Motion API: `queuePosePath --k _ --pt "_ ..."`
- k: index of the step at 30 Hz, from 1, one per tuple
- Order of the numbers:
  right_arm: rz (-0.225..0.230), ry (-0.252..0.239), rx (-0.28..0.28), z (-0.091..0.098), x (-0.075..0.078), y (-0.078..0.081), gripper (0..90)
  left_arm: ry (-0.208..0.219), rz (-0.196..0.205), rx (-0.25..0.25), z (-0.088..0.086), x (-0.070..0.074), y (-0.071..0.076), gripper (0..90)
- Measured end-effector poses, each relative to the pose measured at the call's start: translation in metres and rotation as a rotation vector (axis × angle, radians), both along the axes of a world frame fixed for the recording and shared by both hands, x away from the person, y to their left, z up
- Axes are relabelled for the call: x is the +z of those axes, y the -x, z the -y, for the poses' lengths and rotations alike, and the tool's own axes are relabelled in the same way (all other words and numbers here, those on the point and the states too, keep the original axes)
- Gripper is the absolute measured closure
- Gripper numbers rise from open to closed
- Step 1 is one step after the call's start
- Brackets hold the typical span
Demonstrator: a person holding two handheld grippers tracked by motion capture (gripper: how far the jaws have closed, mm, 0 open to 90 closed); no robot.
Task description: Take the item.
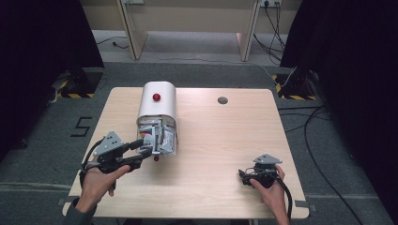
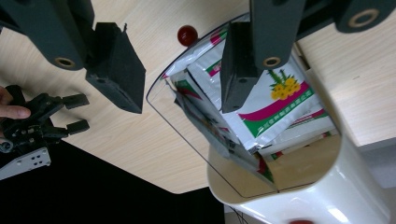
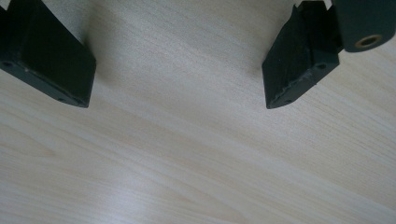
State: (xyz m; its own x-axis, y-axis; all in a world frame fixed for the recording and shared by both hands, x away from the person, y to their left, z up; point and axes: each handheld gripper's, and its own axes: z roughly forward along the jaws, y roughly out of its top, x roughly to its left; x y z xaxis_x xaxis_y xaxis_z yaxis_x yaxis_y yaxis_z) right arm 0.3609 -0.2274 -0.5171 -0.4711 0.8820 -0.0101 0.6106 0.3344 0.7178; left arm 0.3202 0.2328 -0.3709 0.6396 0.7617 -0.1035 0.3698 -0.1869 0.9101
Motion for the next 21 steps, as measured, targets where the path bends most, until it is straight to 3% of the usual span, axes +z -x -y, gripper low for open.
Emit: queuePosePath --k 6,21 --pt "0.000 0.000 0.000 0.000 0.000 0.000 10.6 -0.004 -0.013 0.000 0.014 0.000 -0.011 55.4" --pt "0.000 0.000 0.000 0.000 0.000 0.000 10.6 -0.032 -0.074 0.027 0.028 -0.009 -0.034 63.1"
